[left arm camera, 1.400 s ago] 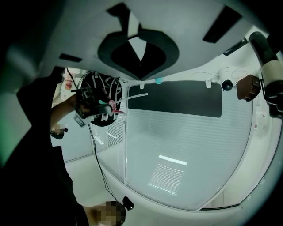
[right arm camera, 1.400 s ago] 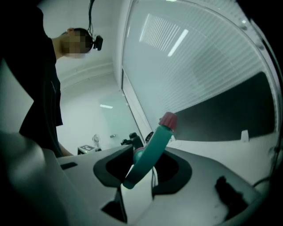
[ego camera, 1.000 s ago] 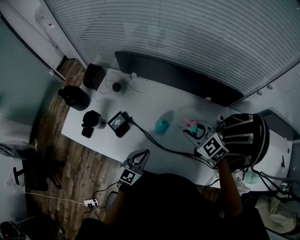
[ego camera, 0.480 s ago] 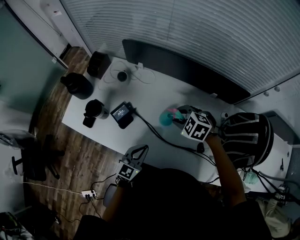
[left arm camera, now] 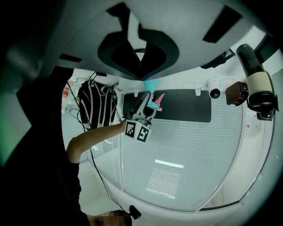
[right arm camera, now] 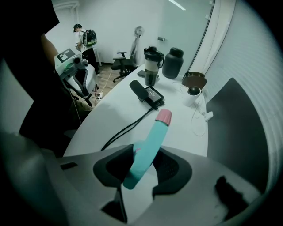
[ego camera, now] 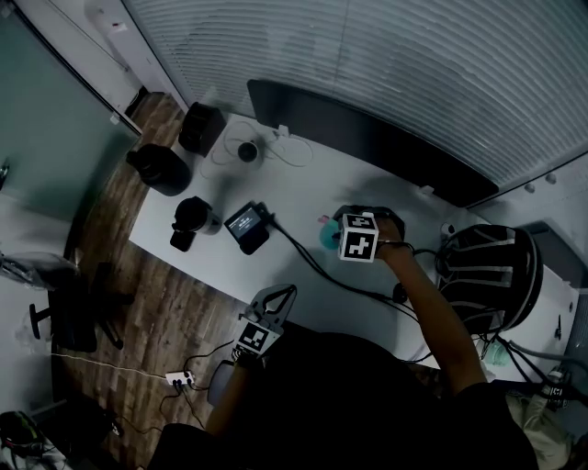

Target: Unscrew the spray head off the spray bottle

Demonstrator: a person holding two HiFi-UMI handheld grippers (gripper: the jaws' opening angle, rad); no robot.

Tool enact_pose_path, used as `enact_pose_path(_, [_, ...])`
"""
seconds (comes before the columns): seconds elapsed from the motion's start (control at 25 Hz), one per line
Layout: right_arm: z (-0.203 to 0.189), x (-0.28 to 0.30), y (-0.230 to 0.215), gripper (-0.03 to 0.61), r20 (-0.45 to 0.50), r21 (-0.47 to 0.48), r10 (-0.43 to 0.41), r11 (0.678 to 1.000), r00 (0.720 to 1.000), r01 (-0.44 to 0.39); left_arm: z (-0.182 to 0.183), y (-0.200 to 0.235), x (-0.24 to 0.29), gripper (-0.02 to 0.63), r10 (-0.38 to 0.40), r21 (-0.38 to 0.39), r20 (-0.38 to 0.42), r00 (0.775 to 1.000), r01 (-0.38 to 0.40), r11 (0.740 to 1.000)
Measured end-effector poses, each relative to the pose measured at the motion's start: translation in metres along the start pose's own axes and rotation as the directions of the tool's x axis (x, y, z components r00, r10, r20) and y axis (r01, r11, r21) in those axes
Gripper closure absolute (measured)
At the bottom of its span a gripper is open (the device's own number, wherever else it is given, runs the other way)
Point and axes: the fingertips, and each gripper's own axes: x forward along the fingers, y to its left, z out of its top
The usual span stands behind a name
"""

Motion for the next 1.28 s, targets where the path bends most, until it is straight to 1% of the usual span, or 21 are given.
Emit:
enact_pose_path(0.08, [0.002,0.004,0.002,0.439,0.010,-0.001,0.011,1.000,1.000,-0.011,0.000,0.001,0.000,0.607,0.002,0.001,-0.001,1.000,-0.002,1.000])
enact_pose_path(0.24, [0.006,0.004,0.000,0.439,0.051,0.006,-0.008,1.000,0.999,0.008,0.001,0.001,0.004,0.607,-0.004,0.004,-0.001,1.000,0.004,1.000])
enact_pose_path(0.4, [0.012,-0.002,0.004,0.436,0.157,0.094,-0.014,0.996,0.988,-0.001,0.008,0.005,0.011,0.607,-0.013,-0.003,0.006,1.000,0.013,1.000])
enact_pose_path(0.44, [0.013,-0.006,0.004,0.424,0.186,0.115,-0.022,0.993,0.982,0.001,0.008,0.006,0.013,0.607,-0.016,-0.011,0.007,1.000,0.016,1.000])
enact_pose_path(0.52, [0.014,-0.012,0.004,0.365,0.224,0.156,-0.048,0.988,0.973,0.013,0.010,0.008,0.016,0.607,-0.019,-0.026,0.017,1.000,0.019,0.999])
enact_pose_path(0.64, [0.006,-0.015,0.007,0.362,0.235,0.190,-0.082,0.981,0.969,0.037,0.011,0.011,0.021,0.607,-0.019,-0.024,0.021,1.000,0.019,1.000])
enact_pose_path(0.72, [-0.001,-0.018,0.006,0.362,0.239,0.204,-0.119,0.976,0.964,0.070,0.011,0.011,0.025,0.607,-0.025,-0.025,0.011,1.000,0.026,0.999])
enact_pose_path(0.76, [-0.004,-0.022,0.005,0.362,0.249,0.222,-0.151,0.970,0.957,0.095,0.013,0.011,0.027,0.607,-0.028,-0.025,0.007,1.000,0.028,0.999])
enact_pose_path(0.8, [-0.006,-0.031,0.002,0.362,0.274,0.257,-0.194,0.959,0.942,0.123,0.016,0.011,0.029,0.607,-0.030,-0.022,0.012,0.999,0.030,0.999])
enact_pose_path(0.84, [-0.008,-0.044,0.000,0.362,0.314,0.313,-0.248,0.938,0.916,0.147,0.021,0.011,0.031,0.607,-0.031,-0.018,0.028,0.999,0.031,0.999])
enact_pose_path(0.88, [-0.010,-0.060,0.000,0.362,0.367,0.384,-0.311,0.909,0.877,0.162,0.027,0.012,0.031,0.607,-0.033,-0.015,0.048,0.998,0.034,0.999])
enact_pose_path(0.92, [-0.013,-0.079,0.001,0.362,0.429,0.460,-0.381,0.873,0.819,0.165,0.033,0.011,0.031,0.607,-0.036,-0.011,0.066,0.997,0.037,0.999])
enact_pose_path(0.96, [-0.016,-0.100,0.005,0.362,0.499,0.531,-0.450,0.834,0.740,0.149,0.038,0.011,0.031,0.607,-0.040,-0.003,0.077,0.996,0.041,0.999])
enact_pose_path(1.0, [-0.019,-0.122,0.012,0.364,0.574,0.590,-0.510,0.800,0.641,0.109,0.042,0.010,0.032,0.607,-0.046,0.006,0.083,0.995,0.046,0.999])
enact_pose_path(1.04, [-0.021,-0.143,0.023,0.364,0.642,0.633,-0.555,0.773,0.529,0.043,0.045,0.008,0.033,0.607,-0.053,0.013,0.087,0.995,0.053,0.999])
enact_pose_path(1.08, [-0.024,-0.160,0.036,0.375,0.691,0.658,-0.584,0.752,0.426,-0.036,0.048,0.005,0.035,0.607,-0.062,0.016,0.090,0.994,0.060,0.998])
enact_pose_path(1.12, [-0.027,-0.172,0.051,0.418,0.715,0.672,-0.605,0.732,0.350,-0.108,0.051,0.002,0.037,0.607,-0.070,0.017,0.093,0.993,0.069,0.997])
enact_pose_path(1.16, [-0.031,-0.177,0.066,0.468,0.720,0.683,-0.623,0.713,0.305,-0.155,0.054,-0.002,0.039,0.607,-0.080,0.019,0.097,0.992,0.079,0.997])
enact_pose_path(1.2, [-0.034,-0.177,0.081,0.531,0.715,0.693,-0.636,0.700,0.290,-0.173,0.056,-0.005,0.042,0.607,-0.091,0.019,0.101,0.991,0.089,0.996])
enact_pose_path(1.24, [-0.036,-0.173,0.095,0.575,0.706,0.701,-0.643,0.693,0.297,-0.169,0.058,-0.009,0.044,0.607,-0.101,0.016,0.102,0.990,0.100,0.995])
enact_pose_path(1.28, [-0.037,-0.167,0.107,0.575,0.697,0.708,-0.644,0.689,0.315,-0.158,0.059,-0.013,0.047,0.607,-0.110,0.009,0.103,0.989,0.110,0.994])
